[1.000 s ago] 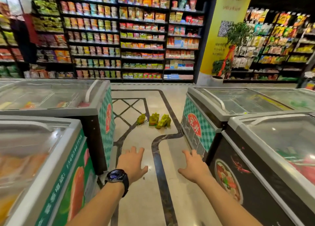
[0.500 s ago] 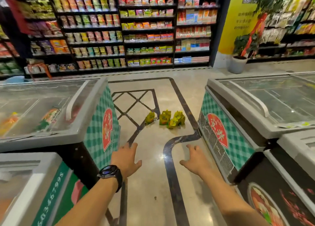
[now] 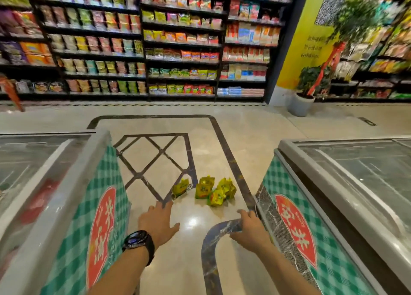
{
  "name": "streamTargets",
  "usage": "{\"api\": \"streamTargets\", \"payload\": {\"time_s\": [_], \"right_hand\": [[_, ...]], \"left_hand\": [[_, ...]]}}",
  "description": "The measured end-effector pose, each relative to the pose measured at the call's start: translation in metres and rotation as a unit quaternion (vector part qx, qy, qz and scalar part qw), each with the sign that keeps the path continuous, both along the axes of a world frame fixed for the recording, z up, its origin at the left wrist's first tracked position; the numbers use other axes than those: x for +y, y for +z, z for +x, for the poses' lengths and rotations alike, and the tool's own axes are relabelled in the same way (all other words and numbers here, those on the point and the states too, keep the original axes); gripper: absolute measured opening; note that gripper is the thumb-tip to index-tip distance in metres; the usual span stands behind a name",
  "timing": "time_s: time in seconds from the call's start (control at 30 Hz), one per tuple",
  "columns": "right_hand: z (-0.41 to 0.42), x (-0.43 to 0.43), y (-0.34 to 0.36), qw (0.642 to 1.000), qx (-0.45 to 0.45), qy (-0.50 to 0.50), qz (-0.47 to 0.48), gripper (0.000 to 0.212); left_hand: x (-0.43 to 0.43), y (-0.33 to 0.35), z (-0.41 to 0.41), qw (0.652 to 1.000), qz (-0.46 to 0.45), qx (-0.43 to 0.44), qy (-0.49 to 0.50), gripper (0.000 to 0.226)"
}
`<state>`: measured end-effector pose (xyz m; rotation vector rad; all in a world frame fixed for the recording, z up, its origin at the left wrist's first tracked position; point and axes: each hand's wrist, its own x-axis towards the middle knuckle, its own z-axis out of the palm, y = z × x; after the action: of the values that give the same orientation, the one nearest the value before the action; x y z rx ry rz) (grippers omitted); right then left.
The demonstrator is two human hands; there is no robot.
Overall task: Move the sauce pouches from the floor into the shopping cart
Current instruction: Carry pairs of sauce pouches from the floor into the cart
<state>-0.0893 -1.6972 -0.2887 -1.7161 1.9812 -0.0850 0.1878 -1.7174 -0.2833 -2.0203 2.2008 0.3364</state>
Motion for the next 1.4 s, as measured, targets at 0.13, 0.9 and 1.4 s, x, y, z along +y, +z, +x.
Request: {"api": "streamTargets", "payload": {"time_s": [0.13, 0.9, 1.4], "right_hand": [[0.0, -0.085, 0.002, 1.0, 0.015, -0.011, 0.008, 0.078], [-0.039, -0.609, -0.413, 0.983, -0.103, -0.061, 0.14, 0.098], [-0.021, -0.709, -0.807, 0.938, -0.328, -0.076, -0.082, 0.053]], "left_hand": [[-0.092, -0.012, 0.009, 1.0, 0.013, 0.011, -0.003, 0.067], [-0.573, -0.419, -0.004, 0.974, 0.168, 0.087, 0.126, 0.073], [-0.7, -0.85, 0.029, 0.823, -0.039, 0.539, 0.173, 0.056]]}}
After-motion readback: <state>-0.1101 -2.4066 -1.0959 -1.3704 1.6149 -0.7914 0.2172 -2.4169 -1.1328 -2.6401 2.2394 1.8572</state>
